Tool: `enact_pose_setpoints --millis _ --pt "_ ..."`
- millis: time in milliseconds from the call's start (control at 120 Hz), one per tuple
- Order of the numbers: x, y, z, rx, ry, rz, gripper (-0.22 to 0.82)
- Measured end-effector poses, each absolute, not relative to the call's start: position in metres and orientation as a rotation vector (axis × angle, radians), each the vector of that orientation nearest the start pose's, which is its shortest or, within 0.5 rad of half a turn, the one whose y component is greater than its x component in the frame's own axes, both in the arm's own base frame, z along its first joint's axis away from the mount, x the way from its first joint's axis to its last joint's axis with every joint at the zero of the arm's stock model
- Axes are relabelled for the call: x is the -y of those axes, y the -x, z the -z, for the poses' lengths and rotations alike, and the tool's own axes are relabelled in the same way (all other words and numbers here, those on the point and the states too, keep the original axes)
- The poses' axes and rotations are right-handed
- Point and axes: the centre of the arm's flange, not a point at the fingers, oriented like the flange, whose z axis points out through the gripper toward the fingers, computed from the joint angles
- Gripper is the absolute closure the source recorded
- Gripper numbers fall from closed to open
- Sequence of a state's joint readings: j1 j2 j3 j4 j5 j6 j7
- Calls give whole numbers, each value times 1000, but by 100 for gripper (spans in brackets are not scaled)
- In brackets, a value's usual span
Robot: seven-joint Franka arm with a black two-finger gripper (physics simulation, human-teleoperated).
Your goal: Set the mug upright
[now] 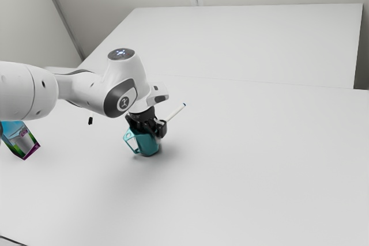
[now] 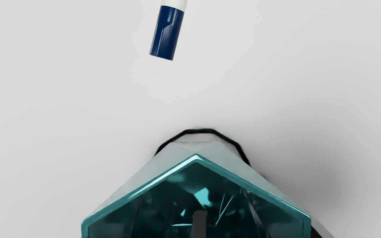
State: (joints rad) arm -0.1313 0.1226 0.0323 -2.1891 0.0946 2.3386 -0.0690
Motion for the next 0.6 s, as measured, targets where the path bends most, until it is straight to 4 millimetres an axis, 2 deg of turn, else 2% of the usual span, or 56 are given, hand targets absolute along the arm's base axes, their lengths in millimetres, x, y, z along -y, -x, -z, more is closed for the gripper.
enact_pose_setpoints --millis 133,300,500,600 --pt "53 -547 -344 -146 3068 65 20" --pt "53 -545 -370 -144 3069 121 9" --pt "53 -550 -420 -139 3068 256 4" --pt "54 -564 -460 -132 3062 312 2"
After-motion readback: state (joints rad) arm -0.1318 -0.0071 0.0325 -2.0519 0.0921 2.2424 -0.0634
